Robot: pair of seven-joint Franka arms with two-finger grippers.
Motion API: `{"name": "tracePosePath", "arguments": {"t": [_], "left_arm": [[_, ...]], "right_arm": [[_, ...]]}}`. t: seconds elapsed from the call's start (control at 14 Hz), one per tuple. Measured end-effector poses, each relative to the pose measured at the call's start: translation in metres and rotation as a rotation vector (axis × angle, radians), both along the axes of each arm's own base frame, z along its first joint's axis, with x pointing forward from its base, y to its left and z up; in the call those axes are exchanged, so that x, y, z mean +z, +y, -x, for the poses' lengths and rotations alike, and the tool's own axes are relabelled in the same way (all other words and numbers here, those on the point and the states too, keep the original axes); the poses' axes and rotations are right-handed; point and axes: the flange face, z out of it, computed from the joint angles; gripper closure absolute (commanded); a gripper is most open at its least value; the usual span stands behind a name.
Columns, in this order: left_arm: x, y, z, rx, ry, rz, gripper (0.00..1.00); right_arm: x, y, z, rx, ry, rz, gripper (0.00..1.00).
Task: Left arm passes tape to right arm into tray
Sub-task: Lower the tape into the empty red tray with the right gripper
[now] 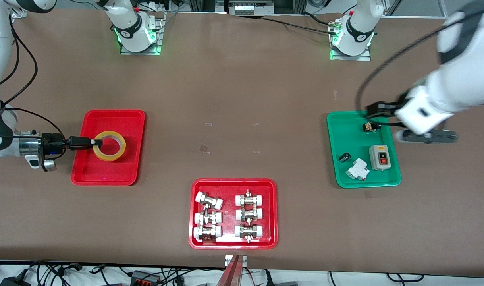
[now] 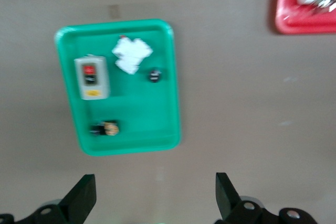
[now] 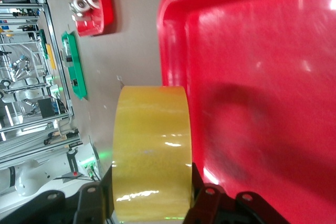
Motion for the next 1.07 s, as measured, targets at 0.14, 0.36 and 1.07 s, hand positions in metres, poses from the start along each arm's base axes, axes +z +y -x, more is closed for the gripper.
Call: {"name": "tracePosePath", "arguments": {"t": [0.14,0.36,1.07], "left_arm": [[-0.008,0.034,0.006,-0.022,-0.027,-0.015,0.00],[-0.015,0.023,0.031,-0.063,-0.100,-0.060,0.00],[0.020,0.019,0.042,-0.029,-0.105,-0.081,0.00]], "right_arm": [[-0.009,-0.004,0.006,0.002,0.021,0.000,0.73],[-0.020,-0.009,0.013,0.018,0.048,0.012,0.65],[-0.031,0.006,0.012,0.146,0.061,0.126,0.00]]}}
